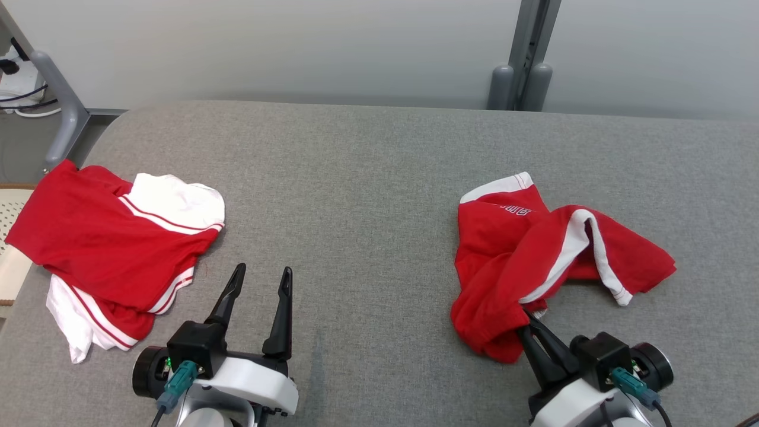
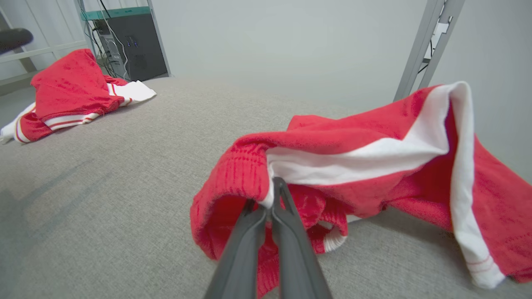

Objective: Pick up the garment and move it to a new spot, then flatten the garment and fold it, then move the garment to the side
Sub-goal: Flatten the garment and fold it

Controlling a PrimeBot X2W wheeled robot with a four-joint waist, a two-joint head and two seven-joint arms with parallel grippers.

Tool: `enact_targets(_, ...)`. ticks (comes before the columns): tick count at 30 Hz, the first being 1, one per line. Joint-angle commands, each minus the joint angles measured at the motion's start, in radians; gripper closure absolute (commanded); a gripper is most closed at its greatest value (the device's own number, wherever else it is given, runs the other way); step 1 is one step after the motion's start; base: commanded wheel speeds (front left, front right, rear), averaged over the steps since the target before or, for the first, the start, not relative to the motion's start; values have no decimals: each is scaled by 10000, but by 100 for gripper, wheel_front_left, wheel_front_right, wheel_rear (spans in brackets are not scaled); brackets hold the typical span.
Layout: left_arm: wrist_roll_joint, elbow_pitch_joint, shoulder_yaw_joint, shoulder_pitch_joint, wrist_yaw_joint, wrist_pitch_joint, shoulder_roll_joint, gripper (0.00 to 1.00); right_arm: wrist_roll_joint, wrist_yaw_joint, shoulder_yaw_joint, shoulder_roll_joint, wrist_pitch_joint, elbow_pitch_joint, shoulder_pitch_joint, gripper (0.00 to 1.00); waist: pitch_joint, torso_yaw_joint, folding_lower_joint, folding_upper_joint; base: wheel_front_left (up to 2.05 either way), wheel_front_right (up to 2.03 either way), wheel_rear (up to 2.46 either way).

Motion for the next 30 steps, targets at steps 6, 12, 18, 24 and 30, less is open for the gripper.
enact_targets(6,-32,5,-21,-57,-1,-5,37,0,592,1,1053,254,68,-1048,-580,100,-33,52,0,0,0,0,0)
enact_targets(12,-69,-25,-14,-130,22,-5,37,0,903,1,1729,539,107,-1210,-1218,100,7,93,0,0,0,0,0)
enact_targets(18,-123,-56,25,-224,40,-5,35,0,1269,1,2435,738,36,-561,-2341,100,65,183,0,0,0,0,0)
enact_targets(24,-171,-85,-18,-381,51,-5,35,0,1885,1,3275,760,25,1055,-3361,100,229,381,0,0,0,0,0)
enact_targets(30,-281,-106,-103,-493,95,-5,35,0,2655,1,4427,761,-65,2771,-4276,71,500,528,0,0,0,0,0)
